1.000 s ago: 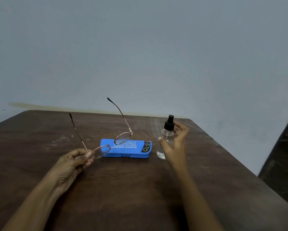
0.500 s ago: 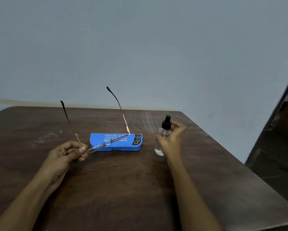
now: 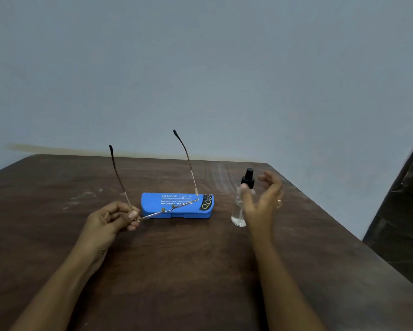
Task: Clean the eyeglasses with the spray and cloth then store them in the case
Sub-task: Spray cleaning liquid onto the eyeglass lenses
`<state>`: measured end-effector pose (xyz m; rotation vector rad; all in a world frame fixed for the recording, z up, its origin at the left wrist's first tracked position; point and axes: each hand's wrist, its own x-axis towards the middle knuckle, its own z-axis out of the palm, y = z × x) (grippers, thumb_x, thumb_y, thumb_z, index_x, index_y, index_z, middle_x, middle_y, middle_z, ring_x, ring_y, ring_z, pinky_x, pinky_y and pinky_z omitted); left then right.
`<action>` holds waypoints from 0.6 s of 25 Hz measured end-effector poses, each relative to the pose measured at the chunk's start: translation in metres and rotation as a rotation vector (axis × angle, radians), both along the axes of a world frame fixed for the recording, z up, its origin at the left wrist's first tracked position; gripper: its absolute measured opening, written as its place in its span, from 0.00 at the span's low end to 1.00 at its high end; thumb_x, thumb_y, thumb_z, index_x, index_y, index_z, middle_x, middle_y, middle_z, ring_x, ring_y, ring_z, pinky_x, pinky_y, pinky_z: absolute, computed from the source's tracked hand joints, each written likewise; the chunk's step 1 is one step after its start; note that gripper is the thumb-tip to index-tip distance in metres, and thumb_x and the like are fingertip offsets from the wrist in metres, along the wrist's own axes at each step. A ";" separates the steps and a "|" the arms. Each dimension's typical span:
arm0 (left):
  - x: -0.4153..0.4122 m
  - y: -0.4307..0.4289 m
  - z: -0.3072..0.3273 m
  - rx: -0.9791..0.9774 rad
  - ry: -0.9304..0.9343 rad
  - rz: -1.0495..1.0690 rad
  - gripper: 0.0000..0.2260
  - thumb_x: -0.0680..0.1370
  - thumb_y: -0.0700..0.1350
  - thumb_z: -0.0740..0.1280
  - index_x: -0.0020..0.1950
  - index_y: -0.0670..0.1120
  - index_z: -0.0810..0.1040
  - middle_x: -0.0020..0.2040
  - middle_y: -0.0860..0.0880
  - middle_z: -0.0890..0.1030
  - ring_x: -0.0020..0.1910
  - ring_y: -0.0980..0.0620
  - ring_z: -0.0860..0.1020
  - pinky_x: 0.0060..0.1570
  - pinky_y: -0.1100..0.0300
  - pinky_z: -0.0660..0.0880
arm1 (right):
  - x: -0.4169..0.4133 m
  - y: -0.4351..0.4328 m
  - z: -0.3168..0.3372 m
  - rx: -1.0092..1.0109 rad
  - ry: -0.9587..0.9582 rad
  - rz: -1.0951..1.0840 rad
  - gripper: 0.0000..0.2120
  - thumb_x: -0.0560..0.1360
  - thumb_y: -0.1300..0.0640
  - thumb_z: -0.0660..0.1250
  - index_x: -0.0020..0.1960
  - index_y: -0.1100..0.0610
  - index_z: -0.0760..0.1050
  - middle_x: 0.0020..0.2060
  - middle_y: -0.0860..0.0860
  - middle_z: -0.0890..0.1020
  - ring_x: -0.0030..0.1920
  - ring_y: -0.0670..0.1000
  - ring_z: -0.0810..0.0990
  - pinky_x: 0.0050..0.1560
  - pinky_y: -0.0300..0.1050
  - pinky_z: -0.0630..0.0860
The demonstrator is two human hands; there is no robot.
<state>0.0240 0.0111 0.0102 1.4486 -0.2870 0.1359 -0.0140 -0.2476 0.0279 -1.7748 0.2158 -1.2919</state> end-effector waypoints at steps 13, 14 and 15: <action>0.002 -0.001 -0.004 0.059 -0.012 -0.008 0.06 0.72 0.29 0.64 0.37 0.37 0.75 0.32 0.46 0.79 0.24 0.60 0.75 0.27 0.71 0.73 | 0.013 0.040 -0.001 -0.109 0.396 0.471 0.08 0.75 0.60 0.65 0.52 0.60 0.79 0.50 0.57 0.81 0.48 0.53 0.79 0.51 0.43 0.76; 0.002 0.000 -0.004 0.066 -0.011 -0.005 0.05 0.72 0.30 0.64 0.37 0.37 0.75 0.31 0.46 0.79 0.25 0.59 0.75 0.27 0.70 0.74 | 0.012 0.041 -0.001 -0.067 0.383 0.485 0.05 0.74 0.61 0.66 0.49 0.58 0.79 0.50 0.58 0.81 0.49 0.54 0.79 0.52 0.49 0.76; 0.003 0.001 -0.004 0.080 -0.009 0.002 0.05 0.72 0.30 0.65 0.37 0.37 0.76 0.31 0.46 0.80 0.26 0.58 0.76 0.28 0.70 0.74 | 0.012 0.042 0.000 -0.043 0.373 0.497 0.05 0.73 0.62 0.66 0.45 0.54 0.79 0.49 0.58 0.82 0.49 0.55 0.80 0.52 0.51 0.76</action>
